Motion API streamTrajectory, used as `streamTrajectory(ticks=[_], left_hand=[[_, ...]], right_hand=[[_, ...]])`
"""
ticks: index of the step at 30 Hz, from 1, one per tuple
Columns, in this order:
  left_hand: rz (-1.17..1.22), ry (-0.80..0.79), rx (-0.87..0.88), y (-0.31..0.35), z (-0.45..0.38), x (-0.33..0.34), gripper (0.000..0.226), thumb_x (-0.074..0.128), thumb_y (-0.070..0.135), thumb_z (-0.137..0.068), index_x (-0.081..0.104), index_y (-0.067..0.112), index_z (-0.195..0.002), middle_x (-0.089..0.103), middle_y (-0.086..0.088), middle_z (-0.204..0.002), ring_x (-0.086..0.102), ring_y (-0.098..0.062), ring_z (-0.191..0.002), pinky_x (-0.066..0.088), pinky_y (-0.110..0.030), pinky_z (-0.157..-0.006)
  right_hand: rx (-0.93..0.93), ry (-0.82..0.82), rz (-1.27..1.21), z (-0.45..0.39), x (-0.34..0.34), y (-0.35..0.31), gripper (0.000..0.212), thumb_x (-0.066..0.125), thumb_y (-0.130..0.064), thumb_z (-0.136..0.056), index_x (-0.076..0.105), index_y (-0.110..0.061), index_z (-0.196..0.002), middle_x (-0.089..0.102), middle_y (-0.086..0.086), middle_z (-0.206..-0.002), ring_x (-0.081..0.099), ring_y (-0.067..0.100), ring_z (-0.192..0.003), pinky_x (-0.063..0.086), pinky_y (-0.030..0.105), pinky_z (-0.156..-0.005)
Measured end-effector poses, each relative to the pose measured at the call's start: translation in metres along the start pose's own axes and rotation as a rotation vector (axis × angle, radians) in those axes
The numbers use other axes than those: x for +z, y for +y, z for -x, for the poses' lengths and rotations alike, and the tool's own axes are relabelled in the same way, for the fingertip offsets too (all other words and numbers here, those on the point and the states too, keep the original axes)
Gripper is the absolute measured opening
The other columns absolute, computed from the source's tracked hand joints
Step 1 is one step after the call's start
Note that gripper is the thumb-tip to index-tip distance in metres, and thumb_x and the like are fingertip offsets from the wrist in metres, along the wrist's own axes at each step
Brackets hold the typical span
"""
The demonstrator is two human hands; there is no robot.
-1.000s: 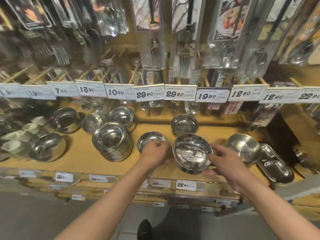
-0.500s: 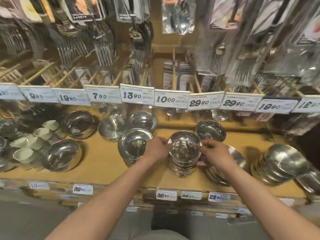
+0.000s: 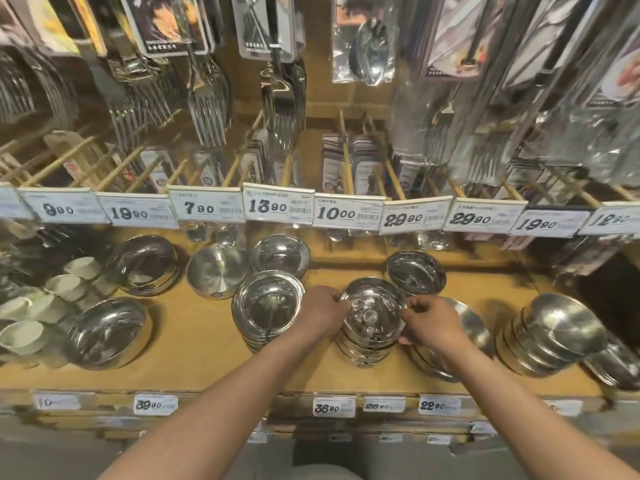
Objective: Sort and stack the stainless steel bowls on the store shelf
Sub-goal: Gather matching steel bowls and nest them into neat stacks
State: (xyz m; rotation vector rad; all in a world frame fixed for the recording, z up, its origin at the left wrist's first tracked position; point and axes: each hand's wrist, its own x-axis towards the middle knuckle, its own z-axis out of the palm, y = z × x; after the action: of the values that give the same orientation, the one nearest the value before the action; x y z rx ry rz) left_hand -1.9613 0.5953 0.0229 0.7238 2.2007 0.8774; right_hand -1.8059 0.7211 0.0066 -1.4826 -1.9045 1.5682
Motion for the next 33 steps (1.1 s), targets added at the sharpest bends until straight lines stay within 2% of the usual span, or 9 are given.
streamTrajectory(ticks=[5,10,16,18,21,25,28,31,33], left_hand=[[-0.039,-0.001,0.046,0.0,-0.003,-0.001,0.025,0.054,0.021,-0.102,0.068,0.013,-0.083,0.063,-0.001,-0.079,0.055,-0.016,-0.072,0.041,-0.024,-0.065],[-0.033,0.007,0.069,-0.003,-0.009,-0.002,0.028,0.053,0.021,-0.103,0.063,0.012,-0.079,0.056,-0.001,-0.069,0.045,-0.011,-0.057,0.034,-0.015,-0.05],[-0.04,0.007,0.089,-0.007,-0.014,0.004,0.028,0.056,0.024,-0.102,0.058,0.029,-0.074,0.049,0.013,-0.073,0.045,-0.002,-0.065,0.031,0.0,-0.048],[-0.023,0.019,0.097,-0.009,-0.014,0.004,0.018,0.058,0.024,-0.101,0.074,0.019,-0.094,0.057,0.015,-0.079,0.051,-0.007,-0.079,0.032,0.001,-0.054],[-0.001,0.02,0.089,-0.007,-0.011,0.0,0.029,0.058,0.028,-0.101,0.071,0.013,-0.122,0.065,0.008,-0.102,0.058,-0.006,-0.087,0.041,-0.012,-0.076],[0.048,0.06,0.062,-0.005,-0.014,-0.01,0.019,0.058,0.036,-0.099,0.071,0.023,-0.098,0.071,0.008,-0.087,0.063,0.003,-0.059,0.043,-0.009,-0.052],[0.089,0.088,0.032,0.0,-0.018,-0.019,0.018,0.058,0.038,-0.095,0.072,0.025,-0.095,0.074,0.005,-0.087,0.069,-0.013,-0.079,0.055,-0.027,-0.068],[0.202,0.148,0.015,0.007,-0.017,-0.027,0.037,0.063,0.059,-0.069,0.073,0.028,-0.085,0.075,0.01,-0.074,0.069,-0.004,-0.068,0.056,-0.025,-0.06],[0.228,0.189,-0.01,0.007,-0.019,-0.028,0.031,0.065,0.053,-0.075,0.074,0.025,-0.085,0.075,0.009,-0.077,0.068,-0.008,-0.071,0.06,-0.033,-0.067]], right_hand=[[0.018,0.034,0.03,-0.001,0.003,0.005,0.006,0.064,0.001,-0.09,0.069,0.003,-0.092,0.071,0.024,-0.098,0.072,0.022,-0.065,0.059,0.026,-0.051],[0.038,0.031,0.01,0.0,0.004,0.001,0.005,0.065,0.0,-0.09,0.069,-0.003,-0.092,0.073,0.018,-0.096,0.074,0.017,-0.06,0.06,0.027,-0.054],[0.077,-0.013,-0.028,0.007,0.0,0.006,0.003,0.066,-0.004,-0.093,0.066,-0.007,-0.094,0.073,0.013,-0.097,0.076,0.018,-0.068,0.061,0.026,-0.059],[0.08,-0.03,-0.06,0.007,0.0,0.008,0.002,0.066,-0.006,-0.093,0.066,-0.008,-0.093,0.073,0.012,-0.098,0.077,0.018,-0.071,0.063,0.031,-0.066],[0.076,-0.044,-0.07,0.005,-0.004,0.009,0.002,0.067,-0.009,-0.093,0.067,-0.007,-0.095,0.072,0.012,-0.097,0.075,0.017,-0.071,0.064,0.034,-0.068],[0.062,0.004,-0.019,-0.01,-0.024,0.002,0.007,0.064,-0.015,-0.095,0.067,-0.01,-0.092,0.069,0.004,-0.084,0.07,0.012,-0.06,0.063,0.031,-0.061],[0.015,0.09,0.098,-0.035,-0.048,-0.005,0.012,0.06,-0.018,-0.095,0.068,-0.013,-0.089,0.07,0.005,-0.083,0.069,0.019,-0.073,0.06,0.032,-0.063],[-0.024,0.155,0.208,-0.071,-0.066,-0.006,0.013,0.059,-0.021,-0.095,0.068,-0.013,-0.09,0.071,0.008,-0.087,0.068,0.026,-0.083,0.055,0.036,-0.077],[-0.026,0.168,0.296,-0.099,-0.075,-0.002,0.016,0.062,-0.023,-0.094,0.071,-0.012,-0.102,0.073,0.013,-0.099,0.068,0.033,-0.099,0.049,0.036,-0.085]])
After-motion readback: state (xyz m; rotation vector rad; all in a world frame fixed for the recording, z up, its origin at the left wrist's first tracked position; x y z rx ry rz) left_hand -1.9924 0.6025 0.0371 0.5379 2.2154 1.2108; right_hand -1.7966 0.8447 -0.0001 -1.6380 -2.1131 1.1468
